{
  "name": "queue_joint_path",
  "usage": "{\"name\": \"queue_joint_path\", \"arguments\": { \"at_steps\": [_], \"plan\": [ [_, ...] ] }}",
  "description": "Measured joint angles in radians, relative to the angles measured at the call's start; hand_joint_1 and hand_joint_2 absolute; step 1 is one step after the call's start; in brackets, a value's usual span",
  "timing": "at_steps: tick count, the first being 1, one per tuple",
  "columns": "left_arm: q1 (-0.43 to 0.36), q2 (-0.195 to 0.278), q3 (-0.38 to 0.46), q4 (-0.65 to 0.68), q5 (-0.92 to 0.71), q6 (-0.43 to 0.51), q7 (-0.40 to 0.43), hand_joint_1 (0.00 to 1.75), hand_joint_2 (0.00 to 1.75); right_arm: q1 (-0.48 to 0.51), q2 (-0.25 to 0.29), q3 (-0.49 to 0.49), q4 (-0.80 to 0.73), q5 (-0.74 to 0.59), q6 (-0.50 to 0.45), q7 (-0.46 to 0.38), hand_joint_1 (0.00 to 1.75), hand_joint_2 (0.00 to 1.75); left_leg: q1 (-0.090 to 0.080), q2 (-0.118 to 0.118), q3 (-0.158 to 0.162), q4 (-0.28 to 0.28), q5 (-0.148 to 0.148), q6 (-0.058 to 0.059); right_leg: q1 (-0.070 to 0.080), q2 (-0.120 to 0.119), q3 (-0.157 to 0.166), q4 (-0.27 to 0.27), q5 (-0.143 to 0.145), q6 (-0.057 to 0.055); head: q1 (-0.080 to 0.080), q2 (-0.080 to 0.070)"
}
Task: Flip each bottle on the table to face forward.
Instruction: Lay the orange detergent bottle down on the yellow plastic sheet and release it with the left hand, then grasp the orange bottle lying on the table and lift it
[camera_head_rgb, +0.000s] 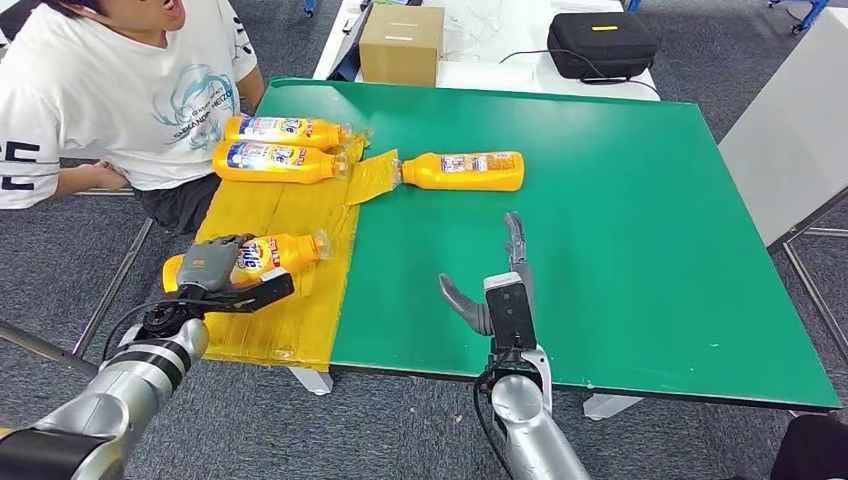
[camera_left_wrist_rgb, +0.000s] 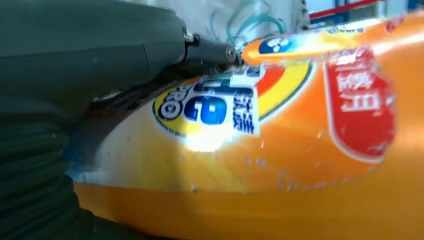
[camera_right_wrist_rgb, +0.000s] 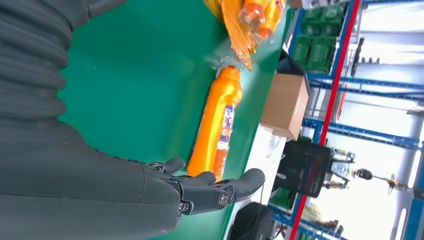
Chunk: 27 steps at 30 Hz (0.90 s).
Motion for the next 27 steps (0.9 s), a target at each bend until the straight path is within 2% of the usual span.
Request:
{"name": "queue_joint_path", "arguments": {
  "at_steps": [7,8,9,11,12,13,16,18,22,27],
  "plan": [
    [-0.047,0.03,-0.101,0.043,-0.098,-0.06,0.02,1.75,1.75,-0.01,-0.002,-0.002,0.0,-0.002,0.013,-0.001,0.0,1.75,0.0,0.0,0.001,0.0,0.0,0.0,0.0,0.0,0.001,0.0,0.0,0.0,0.0,0.0],
    [-0.053,0.031,-0.112,0.047,-0.111,-0.071,0.02,1.67,1.75,-0.012,-0.002,-0.002,0.0,-0.002,0.016,-0.001,0.0,1.75,0.0,0.0,0.002,0.0,0.0,0.0,0.0,0.0,0.001,0.0,0.0,0.0,0.0,0.0],
    [-0.06,0.033,-0.124,0.051,-0.124,-0.084,0.018,1.36,1.75,-0.014,-0.003,-0.002,0.0,-0.002,0.02,-0.001,0.0,1.75,0.0,0.0,0.002,0.0,0.0,0.0,0.0,0.0,0.002,0.0,0.0,0.0,0.0,0.0],
    [-0.077,0.033,-0.146,0.058,-0.151,-0.117,0.01,0.54,1.75,-0.019,-0.004,-0.002,0.0,-0.003,0.026,-0.001,0.0,1.75,0.0,0.0,0.003,0.0,0.0,0.0,0.0,0.0,0.003,0.0,0.0,0.0,0.0,0.0],
    [-0.086,0.033,-0.158,0.062,-0.164,-0.137,0.001,0.21,1.75,-0.022,-0.004,-0.002,0.0,-0.003,0.03,-0.001,0.0,1.75,0.0,0.0,0.003,0.0,0.0,0.0,0.0,0.0,0.003,0.0,0.0,0.0,0.0,0.0],
    [-0.095,0.034,-0.17,0.065,-0.173,-0.157,-0.01,0.1,1.75,-0.025,-0.004,-0.002,0.0,-0.003,0.033,-0.001,0.0,1.75,0.0,0.0,0.003,0.0,0.0,0.0,0.0,0.0,0.003,0.0,0.0,0.0,0.0,0.0],
    [-0.113,0.035,-0.196,0.072,-0.183,-0.198,-0.043,0.1,1.75,-0.031,-0.006,-0.002,0.0,-0.004,0.04,-0.001,0.0,1.75,0.0,0.0,0.004,0.0,0.0,0.0,0.0,0.0,0.004,0.0,0.0,0.0,0.0,0.0],
    [-0.12,0.036,-0.208,0.076,-0.184,-0.205,-0.051,0.1,1.75,-0.033,-0.007,-0.002,0.0,-0.004,0.041,-0.001,0.0,1.75,0.0,0.0,0.004,0.0,0.0,0.0,0.0,0.0,0.004,0.0,0.0,0.0,0.0,0.0],
    [-0.127,0.036,-0.22,0.082,-0.184,-0.208,-0.056,0.0,1.75,-0.035,-0.01,-0.002,0.0,-0.006,0.042,-0.001,0.0,1.75,0.0,0.0,0.004,0.0,0.0,0.0,0.0,0.0,0.004,0.0,0.0,0.0,0.0,0.0],
    [-0.133,0.036,-0.228,0.084,-0.177,-0.231,-0.092,0.0,1.75,-0.04,-0.012,-0.002,0.004,-0.007,0.052,-0.001,0.0,1.75,0.0,0.0,0.004,0.0,0.0,0.0,0.0,0.0,0.004,0.0,0.0,0.0,0.0,0.0]
  ]
}}
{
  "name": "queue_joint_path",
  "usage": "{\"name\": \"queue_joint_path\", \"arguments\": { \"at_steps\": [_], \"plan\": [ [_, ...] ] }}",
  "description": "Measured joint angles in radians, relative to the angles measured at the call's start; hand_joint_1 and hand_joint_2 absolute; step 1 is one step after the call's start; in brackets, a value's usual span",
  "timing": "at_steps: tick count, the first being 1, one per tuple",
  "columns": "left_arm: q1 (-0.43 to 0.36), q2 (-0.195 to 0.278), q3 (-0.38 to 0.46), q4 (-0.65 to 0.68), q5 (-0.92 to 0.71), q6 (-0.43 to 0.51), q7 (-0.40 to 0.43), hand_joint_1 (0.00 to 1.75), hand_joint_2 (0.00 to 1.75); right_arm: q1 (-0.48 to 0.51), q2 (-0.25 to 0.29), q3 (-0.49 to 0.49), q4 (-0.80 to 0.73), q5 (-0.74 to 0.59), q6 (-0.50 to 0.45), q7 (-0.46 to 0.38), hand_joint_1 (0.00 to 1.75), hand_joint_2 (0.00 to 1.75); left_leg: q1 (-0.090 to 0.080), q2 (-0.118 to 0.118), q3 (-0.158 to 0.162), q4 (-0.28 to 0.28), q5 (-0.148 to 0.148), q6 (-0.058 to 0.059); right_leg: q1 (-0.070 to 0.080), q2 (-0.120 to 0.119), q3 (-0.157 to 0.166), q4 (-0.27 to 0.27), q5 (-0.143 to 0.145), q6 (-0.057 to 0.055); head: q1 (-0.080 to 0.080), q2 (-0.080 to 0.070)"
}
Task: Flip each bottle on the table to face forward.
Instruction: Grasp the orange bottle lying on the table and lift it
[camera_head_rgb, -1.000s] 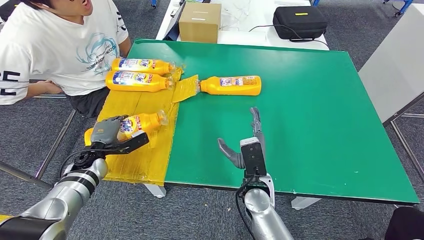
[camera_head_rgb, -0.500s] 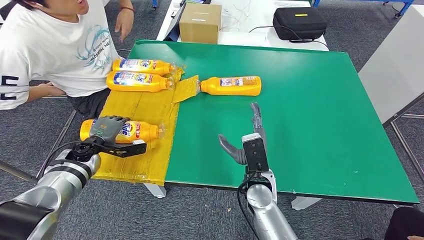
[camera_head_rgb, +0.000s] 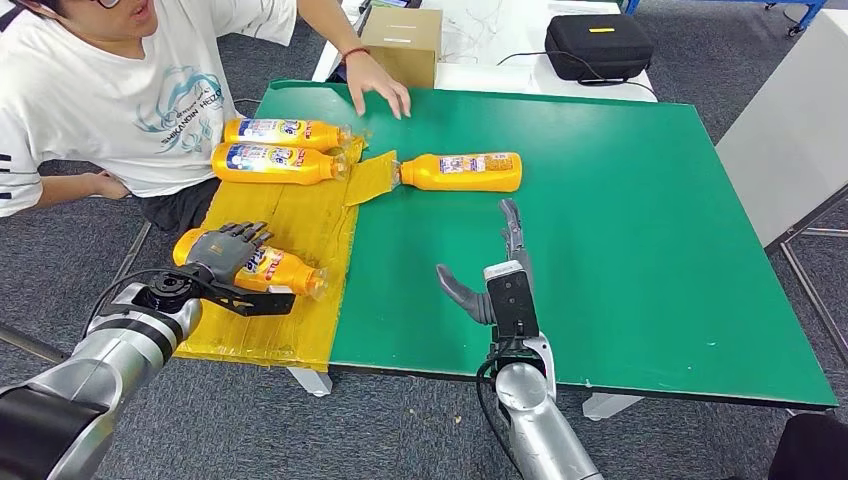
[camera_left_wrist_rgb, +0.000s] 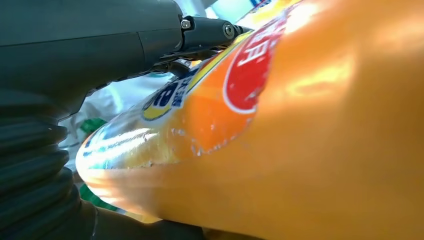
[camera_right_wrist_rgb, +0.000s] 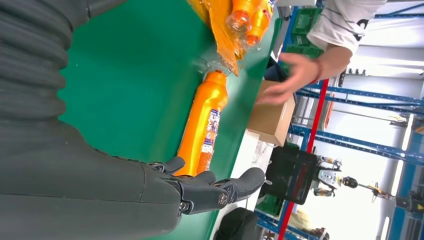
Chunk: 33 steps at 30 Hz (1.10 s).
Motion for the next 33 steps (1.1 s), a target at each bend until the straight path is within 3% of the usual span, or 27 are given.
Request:
{"name": "queue_joint_path", "arguments": {
  "at_steps": [8,18,24,29,33],
  "plan": [
    [-0.009,0.0,-0.002,0.0,0.047,-0.018,-0.092,0.0,1.75,-0.026,-0.007,-0.002,0.04,-0.001,0.045,0.001,0.0,1.75,0.0,0.0,0.0,0.0,0.0,0.0,0.0,0.0,0.0,0.0,0.0,0.0,0.0,0.0],
    [0.003,0.001,0.007,-0.019,0.22,-0.048,-0.282,0.0,1.75,-0.054,-0.012,-0.005,0.102,0.017,0.067,0.002,0.0,1.75,0.0,0.0,0.0,0.0,0.0,0.0,0.0,0.0,0.0,0.0,0.0,0.0,0.0,0.0],
    [0.066,0.014,0.066,-0.071,0.434,-0.08,-0.407,0.0,1.75,-0.062,-0.02,-0.005,0.131,0.028,0.067,0.004,0.0,1.75,0.0,0.0,-0.001,0.0,0.0,0.0,0.0,0.0,0.0,0.0,0.0,0.0,0.0,0.0],
    [0.173,0.051,0.104,-0.203,0.763,-0.144,-0.437,0.0,1.75,-0.068,-0.031,-0.005,0.154,0.035,0.063,0.003,0.0,1.75,0.0,0.001,-0.001,0.0,0.0,0.0,0.0,0.0,-0.001,0.0,0.0,0.0,0.0,0.0],
    [0.242,0.074,0.111,-0.297,0.901,-0.16,-0.44,0.0,1.75,-0.072,-0.038,-0.005,0.171,0.052,0.059,0.007,0.0,0.0,0.0,0.0,-0.002,0.0,0.0,0.0,0.0,0.0,-0.001,0.0,-0.001,0.0,0.0,0.0]
  ]
}}
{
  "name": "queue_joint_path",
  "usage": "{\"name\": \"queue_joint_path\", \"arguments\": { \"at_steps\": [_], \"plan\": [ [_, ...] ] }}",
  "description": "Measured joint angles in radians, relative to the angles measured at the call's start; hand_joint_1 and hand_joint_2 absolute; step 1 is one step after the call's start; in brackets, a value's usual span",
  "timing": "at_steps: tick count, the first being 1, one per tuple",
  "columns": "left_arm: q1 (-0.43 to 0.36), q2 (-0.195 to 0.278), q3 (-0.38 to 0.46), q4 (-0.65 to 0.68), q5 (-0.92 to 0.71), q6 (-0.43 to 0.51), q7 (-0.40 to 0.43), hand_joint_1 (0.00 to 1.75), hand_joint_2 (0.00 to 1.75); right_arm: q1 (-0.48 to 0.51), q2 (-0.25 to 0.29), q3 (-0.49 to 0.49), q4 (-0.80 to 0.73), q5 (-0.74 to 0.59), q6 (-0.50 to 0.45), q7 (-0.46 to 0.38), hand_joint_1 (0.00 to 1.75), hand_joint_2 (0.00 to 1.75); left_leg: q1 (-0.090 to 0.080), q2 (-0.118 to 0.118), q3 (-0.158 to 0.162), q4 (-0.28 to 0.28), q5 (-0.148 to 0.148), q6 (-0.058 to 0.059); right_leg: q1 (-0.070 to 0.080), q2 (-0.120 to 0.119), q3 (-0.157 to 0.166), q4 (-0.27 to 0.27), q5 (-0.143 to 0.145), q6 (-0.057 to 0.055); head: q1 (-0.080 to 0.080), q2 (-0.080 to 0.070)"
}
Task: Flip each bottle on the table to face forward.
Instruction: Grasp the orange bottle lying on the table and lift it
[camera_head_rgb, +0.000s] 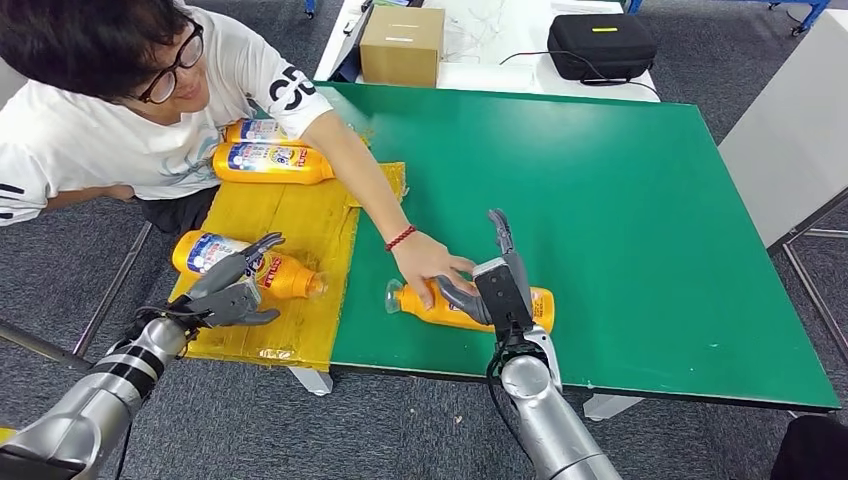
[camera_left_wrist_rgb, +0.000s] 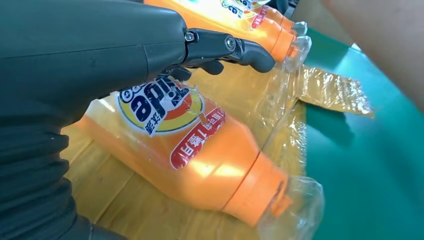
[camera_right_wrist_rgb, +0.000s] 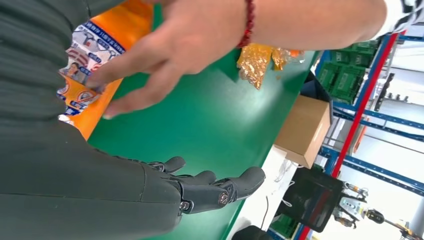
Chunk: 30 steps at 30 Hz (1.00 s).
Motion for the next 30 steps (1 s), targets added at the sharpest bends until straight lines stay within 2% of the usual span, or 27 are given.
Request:
{"name": "queue_joint_path", "arguments": {
  "at_steps": [1,5,11,23,30],
  "plan": [
    [0.014,0.003,0.002,-0.019,0.025,-0.001,0.0,0.0,1.75,-0.002,-0.001,0.0,0.004,0.01,-0.004,0.006,0.0,0.0,0.0,0.0,0.0,0.0,0.0,0.0,0.0,0.0,0.0,0.0,0.0,0.0,0.0,0.0],
    [0.069,0.004,0.019,-0.086,0.153,0.006,0.0,0.0,1.75,-0.013,-0.008,0.005,0.026,0.083,-0.025,0.059,0.0,1.75,0.0,0.0,0.0,0.0,0.0,0.0,0.0,0.0,0.0,0.0,0.0,0.0,0.0,0.0],
    [0.11,-0.057,0.087,-0.127,0.268,0.001,-0.001,0.0,1.75,-0.06,-0.019,0.031,0.107,0.188,-0.01,0.167,0.0,1.75,0.0,0.0,0.0,0.0,0.0,0.0,0.0,0.0,0.0,0.0,0.0,0.0,0.0,0.0],
    [0.056,-0.251,0.322,-0.075,0.301,-0.062,0.023,0.0,1.75,-0.112,-0.048,0.106,0.246,0.408,0.073,0.352,0.0,1.75,0.0,0.0,-0.001,0.0,0.0,0.0,0.0,0.0,-0.001,-0.001,0.0,0.001,0.0,0.0],
    [0.051,-0.337,0.39,-0.075,0.281,-0.047,0.056,0.0,1.75,-0.118,-0.078,0.132,0.268,0.513,0.12,0.43,0.0,1.75,0.0,-0.001,0.001,0.0,0.0,0.0,0.0,0.0,0.001,-0.001,0.0,0.0,0.0,0.0]
  ]
}}
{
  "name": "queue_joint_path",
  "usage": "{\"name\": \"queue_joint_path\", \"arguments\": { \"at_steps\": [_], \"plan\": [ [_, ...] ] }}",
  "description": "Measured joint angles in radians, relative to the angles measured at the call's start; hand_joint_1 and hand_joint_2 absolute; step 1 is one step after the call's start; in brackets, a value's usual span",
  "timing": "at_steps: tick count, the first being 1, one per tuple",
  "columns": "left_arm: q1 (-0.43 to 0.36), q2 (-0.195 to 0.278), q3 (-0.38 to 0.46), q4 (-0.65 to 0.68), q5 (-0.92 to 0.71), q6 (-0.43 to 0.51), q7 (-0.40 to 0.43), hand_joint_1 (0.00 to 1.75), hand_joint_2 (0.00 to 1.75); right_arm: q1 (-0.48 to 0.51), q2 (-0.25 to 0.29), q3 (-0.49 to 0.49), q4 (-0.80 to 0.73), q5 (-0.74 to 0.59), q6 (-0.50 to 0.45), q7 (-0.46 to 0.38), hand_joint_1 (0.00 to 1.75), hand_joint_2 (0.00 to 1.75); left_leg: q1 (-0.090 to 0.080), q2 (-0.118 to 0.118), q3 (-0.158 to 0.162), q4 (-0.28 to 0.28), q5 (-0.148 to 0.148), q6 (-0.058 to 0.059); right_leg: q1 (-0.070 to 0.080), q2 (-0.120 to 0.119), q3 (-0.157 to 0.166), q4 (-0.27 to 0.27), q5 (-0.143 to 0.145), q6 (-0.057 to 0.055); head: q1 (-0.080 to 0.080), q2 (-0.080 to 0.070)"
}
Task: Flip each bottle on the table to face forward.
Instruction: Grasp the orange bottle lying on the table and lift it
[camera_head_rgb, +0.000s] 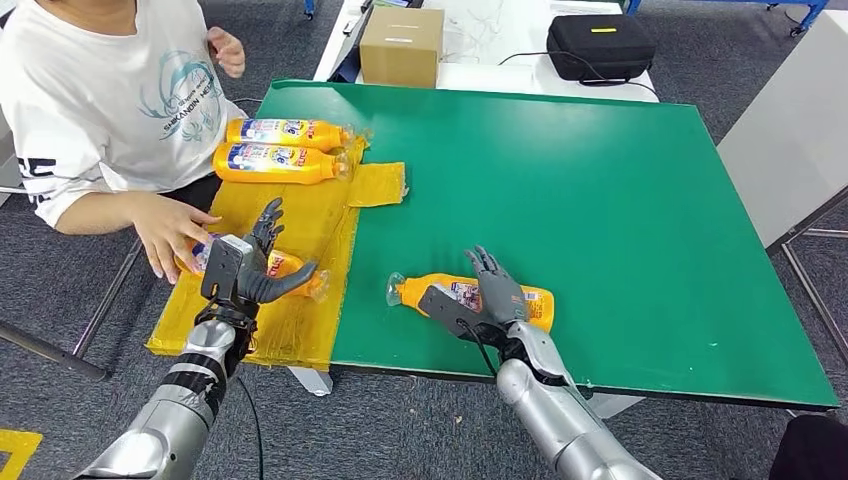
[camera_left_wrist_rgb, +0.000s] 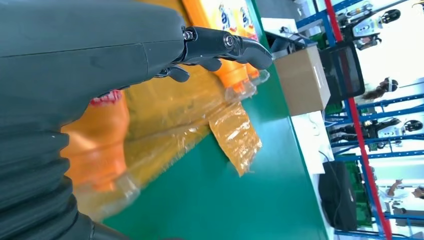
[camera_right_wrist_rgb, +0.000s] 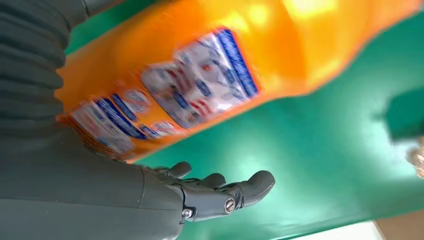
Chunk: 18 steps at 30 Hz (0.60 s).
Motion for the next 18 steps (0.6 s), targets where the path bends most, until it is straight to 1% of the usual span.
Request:
{"name": "queue_joint_path", "arguments": {
  "at_steps": [6,12,13,14,16,17,18],
  "plan": [
    [0.001,-0.041,0.022,-0.017,-0.003,-0.013,0.007,0.0,1.75,0.0,-0.032,0.009,-0.003,0.072,0.031,0.047,0.0,1.75,0.0,0.0,0.003,0.0,0.0,0.0,0.0,0.0,0.004,0.0,0.0,0.0,0.0,0.0],
    [0.015,-0.058,0.027,-0.052,-0.008,-0.022,0.003,0.0,1.75,0.01,-0.075,0.017,-0.04,0.132,0.069,0.09,0.0,1.75,0.0,-0.001,0.005,0.0,0.0,0.0,0.0,0.0,0.006,-0.001,0.0,0.0,0.0,0.0],
    [0.018,-0.06,0.029,-0.058,-0.006,-0.025,0.002,0.0,1.75,0.013,-0.084,0.017,-0.049,0.14,0.076,0.097,0.03,1.75,0.0,-0.001,0.005,0.0,0.0,0.0,0.0,0.0,0.006,-0.001,0.0,0.0,0.0,0.0],
    [0.02,-0.061,0.031,-0.064,-0.004,-0.029,0.002,0.0,1.75,0.016,-0.093,0.018,-0.058,0.147,0.084,0.104,0.42,1.75,0.0,-0.001,0.005,0.0,0.0,0.0,0.0,0.0,0.006,-0.001,0.0,0.0,0.0,0.0],
    [0.024,-0.062,0.035,-0.073,-0.002,-0.035,0.001,0.0,1.75,0.021,-0.111,0.019,-0.074,0.158,0.102,0.114,1.3,1.75,0.0,0.0,0.005,0.0,0.0,0.0,0.0,0.0,0.006,-0.001,0.0,0.001,0.0,0.0],
    [0.025,-0.064,0.037,-0.077,-0.002,-0.039,0.0,0.0,1.75,0.023,-0.119,0.019,-0.08,0.162,0.113,0.117,1.71,1.75,0.0,0.0,0.005,0.0,0.0,0.0,0.0,0.0,0.006,-0.001,0.0,0.001,0.0,0.0],
    [0.026,-0.065,0.038,-0.079,-0.002,-0.043,-0.001,0.0,1.75,0.024,-0.127,0.019,-0.084,0.164,0.126,0.119,1.75,1.75,0.0,0.0,0.006,0.0,0.0,0.0,0.0,0.0,0.007,-0.001,0.0,0.001,0.0,0.0]
  ]
}}
